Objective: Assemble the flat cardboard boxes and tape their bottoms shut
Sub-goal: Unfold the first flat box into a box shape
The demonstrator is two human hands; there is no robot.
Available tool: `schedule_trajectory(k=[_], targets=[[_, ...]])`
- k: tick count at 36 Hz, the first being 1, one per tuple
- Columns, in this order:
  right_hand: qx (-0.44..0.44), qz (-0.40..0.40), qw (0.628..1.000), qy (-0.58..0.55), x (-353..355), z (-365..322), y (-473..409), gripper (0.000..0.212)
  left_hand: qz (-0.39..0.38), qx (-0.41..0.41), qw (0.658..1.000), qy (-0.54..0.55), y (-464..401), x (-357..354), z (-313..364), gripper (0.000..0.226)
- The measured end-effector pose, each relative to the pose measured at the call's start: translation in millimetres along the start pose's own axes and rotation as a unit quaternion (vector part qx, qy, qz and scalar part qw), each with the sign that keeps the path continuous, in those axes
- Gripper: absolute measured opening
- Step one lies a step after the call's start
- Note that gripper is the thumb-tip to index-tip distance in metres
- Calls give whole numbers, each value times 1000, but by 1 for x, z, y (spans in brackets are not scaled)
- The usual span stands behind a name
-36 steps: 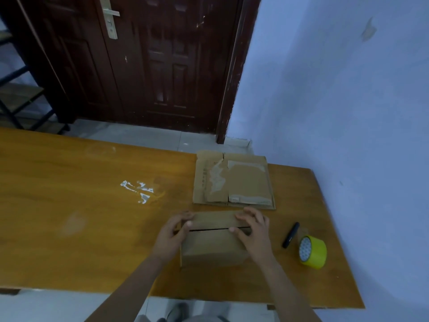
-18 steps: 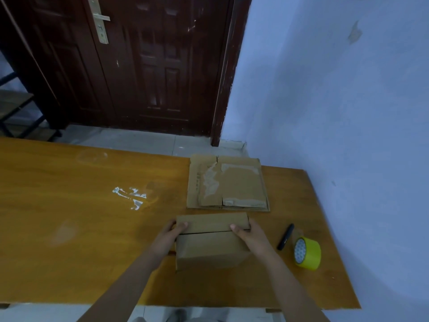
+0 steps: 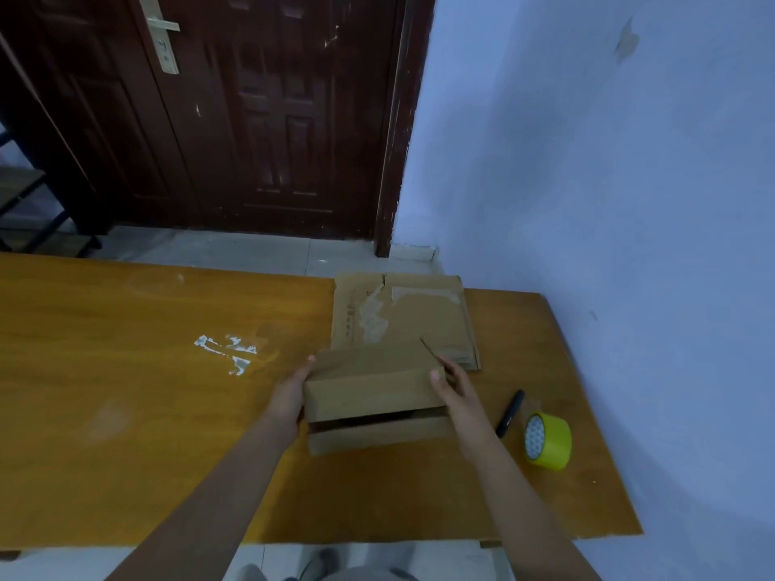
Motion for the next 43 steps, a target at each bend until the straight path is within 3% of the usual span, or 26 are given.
schedule_trajectory(k=[2,6,8,11,12,17,20,24,33,43], targets=[[-17,26,999,-28,4,4,1,56,-8,3,1000,-19,0,2,0,35],[-22,35,998,-42,7,0,5,21,-48,-31,995,-77,1,5,0,26],[-29,38,998,-39,8,5,3,21,-54,-52,993,-88,-1,8,-1,32],[-44,68,996,-49,10,16,-1,53,-60,-97,986,-118,-3,7,-2,49],[-49,72,995,-56,9,18,-2,54,-56,-108,984,-131,-1,5,-2,53],[-64,78,992,-70,7,26,0,23,-33,-145,976,-159,-1,1,-10,64],[-74,88,990,-83,6,29,4,18,-34,-139,980,-136,-2,2,-16,45],[-110,96,985,-95,7,41,8,46,-12,-123,983,-138,-4,6,-22,23],[-179,73,979,-69,12,48,4,81,-2,-79,992,-100,-3,9,-24,19],[-216,57,973,-54,20,49,0,63,-27,-44,976,-213,-12,21,-23,36]])
Point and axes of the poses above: each hand's wrist, its own y-axis away from the middle knuckle, its own x-axis out of the back of the hand, z = x × y, the point moved 1 cm from there along -y, towards the middle knuckle, and after that the axes turned 2 degrees about x, right-handed, at the moved point
